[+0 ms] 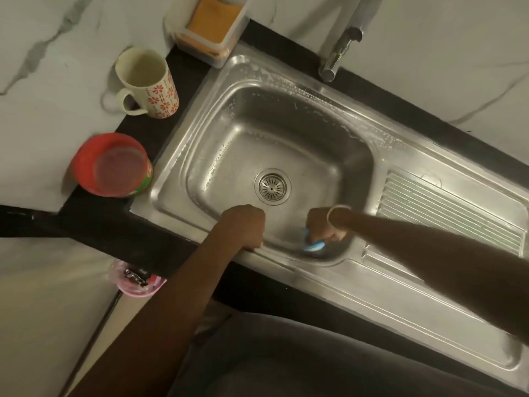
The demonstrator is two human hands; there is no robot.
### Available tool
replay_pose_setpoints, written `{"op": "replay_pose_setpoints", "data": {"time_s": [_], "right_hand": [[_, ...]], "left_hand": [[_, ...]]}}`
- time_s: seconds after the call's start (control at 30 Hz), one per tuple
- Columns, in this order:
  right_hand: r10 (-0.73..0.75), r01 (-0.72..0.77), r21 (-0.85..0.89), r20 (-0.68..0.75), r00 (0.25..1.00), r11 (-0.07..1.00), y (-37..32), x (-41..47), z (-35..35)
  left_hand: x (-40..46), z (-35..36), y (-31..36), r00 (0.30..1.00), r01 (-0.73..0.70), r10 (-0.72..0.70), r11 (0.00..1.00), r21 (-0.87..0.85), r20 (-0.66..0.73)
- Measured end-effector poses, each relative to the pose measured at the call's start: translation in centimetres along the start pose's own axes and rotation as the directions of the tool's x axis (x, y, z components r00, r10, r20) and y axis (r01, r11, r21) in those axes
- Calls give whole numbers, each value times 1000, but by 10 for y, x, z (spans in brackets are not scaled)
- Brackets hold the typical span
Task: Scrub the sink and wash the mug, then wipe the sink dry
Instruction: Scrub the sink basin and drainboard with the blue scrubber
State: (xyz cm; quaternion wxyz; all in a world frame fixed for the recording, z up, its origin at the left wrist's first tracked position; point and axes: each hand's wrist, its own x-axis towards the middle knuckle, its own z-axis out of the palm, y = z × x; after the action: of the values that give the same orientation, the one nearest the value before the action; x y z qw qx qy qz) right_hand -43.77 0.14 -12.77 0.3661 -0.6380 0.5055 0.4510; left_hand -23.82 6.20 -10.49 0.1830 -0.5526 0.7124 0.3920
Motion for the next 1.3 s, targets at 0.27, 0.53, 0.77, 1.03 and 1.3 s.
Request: {"op": "replay_pose_setpoints", "data": {"time_s": [0.27, 0.53, 0.77, 1.03, 1.3], "right_hand": [[-106, 114, 216, -48, 993, 970, -46, 9, -10], [17, -166, -483, -299, 954, 859, 9, -14, -31], [-51, -201, -335, -614, 787, 920, 67, 6, -69], [-71, 57, -85, -185, 980, 995, -11, 19, 32], [-325, 711, 354, -706, 629, 607, -182, -81, -52]], "left_hand": [[3, -1, 5, 999, 29, -23, 991, 133, -46], [-3, 5, 10, 995, 74, -66, 991, 108, -71], [-20, 22, 3, 964, 94, -89, 996, 8, -250], [-103, -11, -85, 573, 69, -235, 968, -240, -785], [-138, -53, -163, 617, 129, -402, 900, -417, -676]]}}
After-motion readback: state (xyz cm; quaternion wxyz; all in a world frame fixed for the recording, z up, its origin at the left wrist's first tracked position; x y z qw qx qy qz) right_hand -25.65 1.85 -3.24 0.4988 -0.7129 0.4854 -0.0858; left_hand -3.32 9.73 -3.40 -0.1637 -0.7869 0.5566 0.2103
